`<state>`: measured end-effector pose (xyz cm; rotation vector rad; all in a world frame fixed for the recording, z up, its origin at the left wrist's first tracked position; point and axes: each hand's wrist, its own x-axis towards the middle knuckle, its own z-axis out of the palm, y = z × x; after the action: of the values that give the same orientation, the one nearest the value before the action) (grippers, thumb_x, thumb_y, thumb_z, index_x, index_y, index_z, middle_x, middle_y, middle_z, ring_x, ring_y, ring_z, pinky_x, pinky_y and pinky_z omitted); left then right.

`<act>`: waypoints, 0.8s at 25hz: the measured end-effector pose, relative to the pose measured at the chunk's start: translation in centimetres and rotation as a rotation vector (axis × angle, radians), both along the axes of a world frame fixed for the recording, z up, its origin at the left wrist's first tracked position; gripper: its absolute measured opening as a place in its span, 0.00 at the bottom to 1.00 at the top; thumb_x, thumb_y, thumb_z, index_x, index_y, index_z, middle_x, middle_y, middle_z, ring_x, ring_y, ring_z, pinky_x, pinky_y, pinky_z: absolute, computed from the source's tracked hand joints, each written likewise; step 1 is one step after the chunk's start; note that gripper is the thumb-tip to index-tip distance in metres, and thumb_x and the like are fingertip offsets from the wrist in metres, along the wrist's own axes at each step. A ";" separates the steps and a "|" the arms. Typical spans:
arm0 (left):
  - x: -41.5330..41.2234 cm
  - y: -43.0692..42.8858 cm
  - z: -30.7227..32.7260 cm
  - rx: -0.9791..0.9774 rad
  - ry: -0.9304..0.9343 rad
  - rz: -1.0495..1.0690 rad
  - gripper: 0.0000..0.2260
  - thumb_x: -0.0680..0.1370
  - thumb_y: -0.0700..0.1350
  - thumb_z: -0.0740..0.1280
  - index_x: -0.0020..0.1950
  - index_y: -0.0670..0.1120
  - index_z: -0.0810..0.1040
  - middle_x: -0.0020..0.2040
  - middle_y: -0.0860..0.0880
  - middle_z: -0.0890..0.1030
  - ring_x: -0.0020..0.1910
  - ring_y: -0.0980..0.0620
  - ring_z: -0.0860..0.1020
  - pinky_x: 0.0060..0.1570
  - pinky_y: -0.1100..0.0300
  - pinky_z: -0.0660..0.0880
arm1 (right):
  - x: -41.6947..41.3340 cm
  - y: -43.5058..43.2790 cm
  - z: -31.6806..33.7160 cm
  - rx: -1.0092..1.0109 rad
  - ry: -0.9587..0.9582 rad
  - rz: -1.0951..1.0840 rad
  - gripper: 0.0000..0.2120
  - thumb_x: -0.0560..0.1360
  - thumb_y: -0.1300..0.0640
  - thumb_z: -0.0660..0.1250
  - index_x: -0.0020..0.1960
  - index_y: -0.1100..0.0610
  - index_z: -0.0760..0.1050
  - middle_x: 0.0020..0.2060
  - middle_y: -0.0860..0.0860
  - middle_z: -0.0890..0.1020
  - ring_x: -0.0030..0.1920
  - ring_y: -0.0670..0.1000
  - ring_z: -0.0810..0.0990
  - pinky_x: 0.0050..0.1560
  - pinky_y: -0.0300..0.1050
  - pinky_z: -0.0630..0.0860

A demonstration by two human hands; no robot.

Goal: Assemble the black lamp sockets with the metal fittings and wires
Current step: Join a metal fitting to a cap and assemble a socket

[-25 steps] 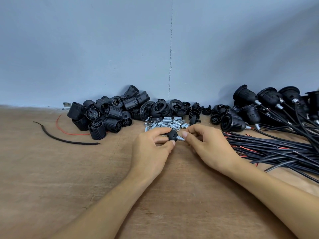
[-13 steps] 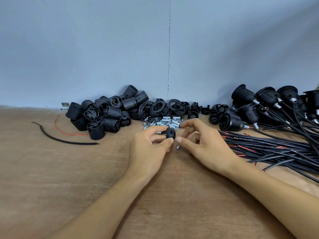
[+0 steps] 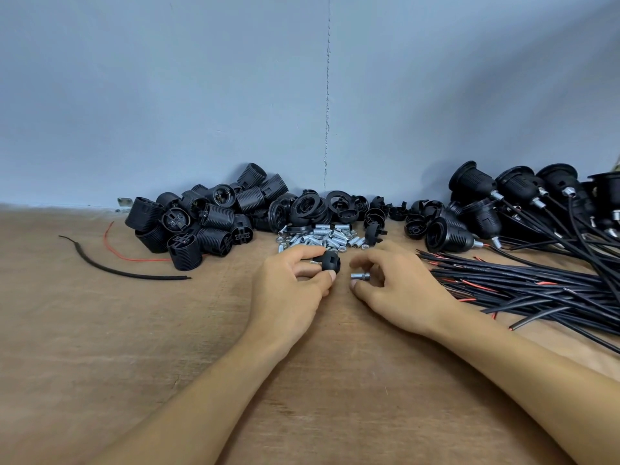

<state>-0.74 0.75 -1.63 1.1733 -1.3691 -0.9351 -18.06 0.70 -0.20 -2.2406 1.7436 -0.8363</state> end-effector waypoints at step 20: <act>0.2 0.0 0.2 0.040 0.104 -0.128 0.14 0.74 0.36 0.75 0.53 0.54 0.80 0.42 0.51 0.88 0.41 0.50 0.87 0.43 0.56 0.82 | -0.3 -0.3 0.7 0.092 -0.860 0.121 0.05 0.75 0.55 0.73 0.50 0.53 0.84 0.42 0.46 0.85 0.42 0.42 0.79 0.45 0.38 0.76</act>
<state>-0.52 0.75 -1.41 1.0612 -1.3592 -1.1043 -18.32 0.43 0.50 -1.5254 1.1826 -1.3747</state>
